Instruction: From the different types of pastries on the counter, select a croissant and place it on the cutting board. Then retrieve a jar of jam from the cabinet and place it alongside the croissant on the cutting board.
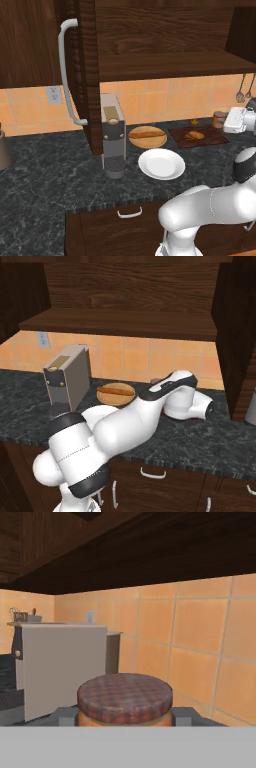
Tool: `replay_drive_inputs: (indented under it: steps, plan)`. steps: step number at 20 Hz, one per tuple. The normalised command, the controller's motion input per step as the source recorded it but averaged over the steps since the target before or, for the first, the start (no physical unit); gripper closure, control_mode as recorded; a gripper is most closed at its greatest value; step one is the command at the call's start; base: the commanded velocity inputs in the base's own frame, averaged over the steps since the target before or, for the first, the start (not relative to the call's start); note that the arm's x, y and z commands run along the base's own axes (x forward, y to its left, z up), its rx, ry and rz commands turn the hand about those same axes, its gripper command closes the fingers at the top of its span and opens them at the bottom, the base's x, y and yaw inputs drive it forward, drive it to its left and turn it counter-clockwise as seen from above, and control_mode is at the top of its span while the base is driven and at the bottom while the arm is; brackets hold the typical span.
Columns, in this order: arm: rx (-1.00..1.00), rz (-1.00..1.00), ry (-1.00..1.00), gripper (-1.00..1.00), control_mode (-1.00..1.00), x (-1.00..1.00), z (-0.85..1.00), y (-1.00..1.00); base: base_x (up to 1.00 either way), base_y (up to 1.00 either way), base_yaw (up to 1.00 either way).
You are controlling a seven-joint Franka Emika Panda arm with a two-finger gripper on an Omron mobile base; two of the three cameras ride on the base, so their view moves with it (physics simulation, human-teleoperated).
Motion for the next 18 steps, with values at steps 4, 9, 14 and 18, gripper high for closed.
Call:
replay_drive_inputs:
  steps: [4,9,14,18]
  plan:
    - [0.00,0.00,0.00,1.00,-1.00,0.00,-0.04,-0.06,0.00,0.00,0.00]
    - [0.00,0.00,0.00,1.00,-1.00,-0.01,-0.01,-0.24,0.00,0.00,0.00]
    - [-0.04,0.00,0.00,1.00,-1.00,-0.05,-0.30,-0.01,0.00,0.00,0.00]
    - [-0.04,0.00,-0.01,1.00,-1.00,0.00,-0.22,0.03,0.00,0.00,0.00]
